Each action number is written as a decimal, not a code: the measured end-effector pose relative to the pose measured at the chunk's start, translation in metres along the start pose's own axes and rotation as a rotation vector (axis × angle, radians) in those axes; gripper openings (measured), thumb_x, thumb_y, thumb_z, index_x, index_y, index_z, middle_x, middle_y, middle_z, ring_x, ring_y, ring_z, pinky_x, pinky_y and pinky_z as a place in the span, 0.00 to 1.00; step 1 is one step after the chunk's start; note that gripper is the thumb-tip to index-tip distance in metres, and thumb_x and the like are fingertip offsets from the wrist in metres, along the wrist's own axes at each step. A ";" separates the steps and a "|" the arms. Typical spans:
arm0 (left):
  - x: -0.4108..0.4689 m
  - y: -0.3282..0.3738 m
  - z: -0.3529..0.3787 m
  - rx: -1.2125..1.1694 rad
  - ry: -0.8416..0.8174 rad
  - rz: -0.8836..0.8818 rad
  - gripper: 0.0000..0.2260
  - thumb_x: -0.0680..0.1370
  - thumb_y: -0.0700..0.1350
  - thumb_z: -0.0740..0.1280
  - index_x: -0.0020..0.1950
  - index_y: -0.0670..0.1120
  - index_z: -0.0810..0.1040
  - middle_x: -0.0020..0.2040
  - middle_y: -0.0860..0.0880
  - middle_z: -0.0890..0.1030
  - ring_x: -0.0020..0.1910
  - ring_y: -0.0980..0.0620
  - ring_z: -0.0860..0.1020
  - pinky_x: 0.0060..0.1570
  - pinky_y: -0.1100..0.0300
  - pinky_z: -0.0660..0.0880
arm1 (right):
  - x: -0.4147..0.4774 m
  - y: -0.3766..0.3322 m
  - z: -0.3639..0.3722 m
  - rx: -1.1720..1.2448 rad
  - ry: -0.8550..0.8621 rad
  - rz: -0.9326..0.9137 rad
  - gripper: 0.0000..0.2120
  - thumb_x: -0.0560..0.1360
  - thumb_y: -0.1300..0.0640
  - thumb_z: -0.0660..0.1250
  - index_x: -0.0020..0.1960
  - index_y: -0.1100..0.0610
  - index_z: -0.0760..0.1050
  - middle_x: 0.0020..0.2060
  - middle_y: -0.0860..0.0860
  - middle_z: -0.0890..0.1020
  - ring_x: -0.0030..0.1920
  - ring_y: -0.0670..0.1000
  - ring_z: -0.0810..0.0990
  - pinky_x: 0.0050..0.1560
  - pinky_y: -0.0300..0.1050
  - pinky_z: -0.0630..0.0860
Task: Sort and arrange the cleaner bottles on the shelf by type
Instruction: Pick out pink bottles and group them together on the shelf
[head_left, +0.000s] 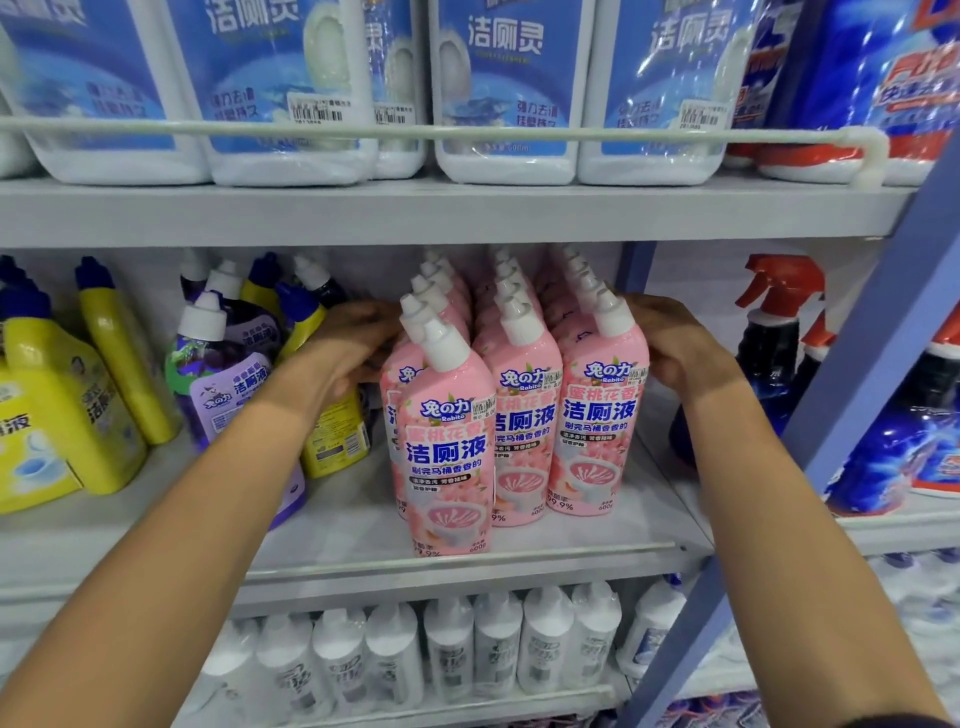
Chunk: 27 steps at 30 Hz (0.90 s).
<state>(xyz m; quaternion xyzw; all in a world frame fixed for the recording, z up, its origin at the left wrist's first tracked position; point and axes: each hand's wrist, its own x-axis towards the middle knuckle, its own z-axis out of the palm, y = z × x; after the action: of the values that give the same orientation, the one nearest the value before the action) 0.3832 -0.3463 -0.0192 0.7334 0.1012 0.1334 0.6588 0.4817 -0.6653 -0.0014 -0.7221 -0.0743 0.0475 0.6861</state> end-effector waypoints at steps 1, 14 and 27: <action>0.000 0.001 -0.001 0.002 0.000 -0.006 0.03 0.81 0.46 0.69 0.51 0.49 0.83 0.50 0.42 0.82 0.50 0.44 0.77 0.48 0.52 0.74 | 0.002 0.002 -0.001 0.003 -0.002 0.002 0.10 0.74 0.52 0.78 0.43 0.59 0.86 0.61 0.77 0.75 0.49 0.61 0.71 0.52 0.58 0.70; 0.023 0.048 0.020 0.014 0.052 0.069 0.09 0.83 0.44 0.65 0.43 0.49 0.77 0.29 0.55 0.81 0.28 0.57 0.79 0.33 0.62 0.74 | 0.028 -0.027 0.008 -0.059 0.147 -0.059 0.14 0.77 0.47 0.74 0.44 0.58 0.79 0.30 0.49 0.80 0.22 0.43 0.73 0.27 0.35 0.69; 0.030 0.053 0.026 0.135 0.045 0.061 0.09 0.85 0.43 0.63 0.44 0.50 0.74 0.22 0.61 0.78 0.22 0.65 0.78 0.24 0.69 0.75 | 0.047 -0.028 0.017 -0.133 0.036 -0.108 0.10 0.78 0.60 0.73 0.57 0.64 0.81 0.42 0.55 0.83 0.35 0.46 0.79 0.32 0.34 0.76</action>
<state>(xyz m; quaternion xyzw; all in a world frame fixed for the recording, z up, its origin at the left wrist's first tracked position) 0.4185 -0.3667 0.0330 0.7756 0.1026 0.1628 0.6012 0.5239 -0.6395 0.0268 -0.7616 -0.1040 -0.0076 0.6396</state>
